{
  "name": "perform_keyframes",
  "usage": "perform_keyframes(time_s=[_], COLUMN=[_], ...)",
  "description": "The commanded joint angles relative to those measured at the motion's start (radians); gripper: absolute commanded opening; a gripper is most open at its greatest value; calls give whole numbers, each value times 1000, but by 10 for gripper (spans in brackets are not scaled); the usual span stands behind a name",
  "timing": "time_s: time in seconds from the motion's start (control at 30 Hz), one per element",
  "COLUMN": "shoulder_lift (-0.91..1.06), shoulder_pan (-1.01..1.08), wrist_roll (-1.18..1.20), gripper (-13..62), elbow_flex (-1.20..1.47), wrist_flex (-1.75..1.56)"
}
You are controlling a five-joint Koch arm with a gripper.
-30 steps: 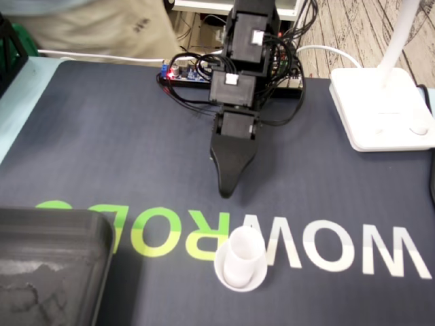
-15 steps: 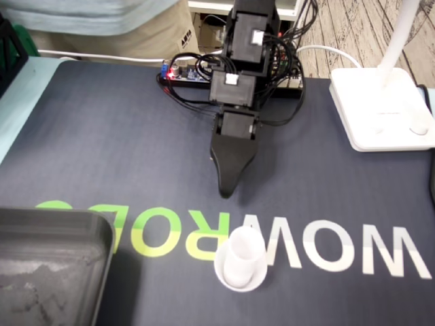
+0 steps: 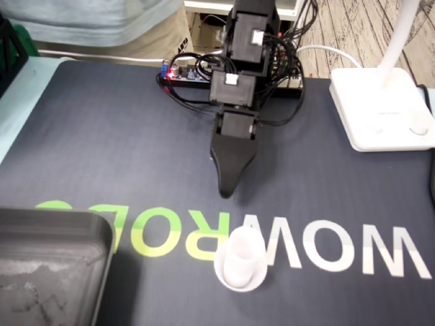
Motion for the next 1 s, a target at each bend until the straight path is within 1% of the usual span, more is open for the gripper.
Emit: perform_keyframes(time_s=[0.0, 0.37, 0.53, 0.77, 0.97], shoulder_lift=[78, 80, 80, 80, 41], shoulder_pan=[-15, -14, -11, -15, -17], wrist_roll=[-5, -11, -49, -72, -181], gripper=[338, 337, 336, 327, 327], elbow_flex=[41, 34, 12, -117, -282], wrist_flex=[-3, -29, -78, -75, -77])
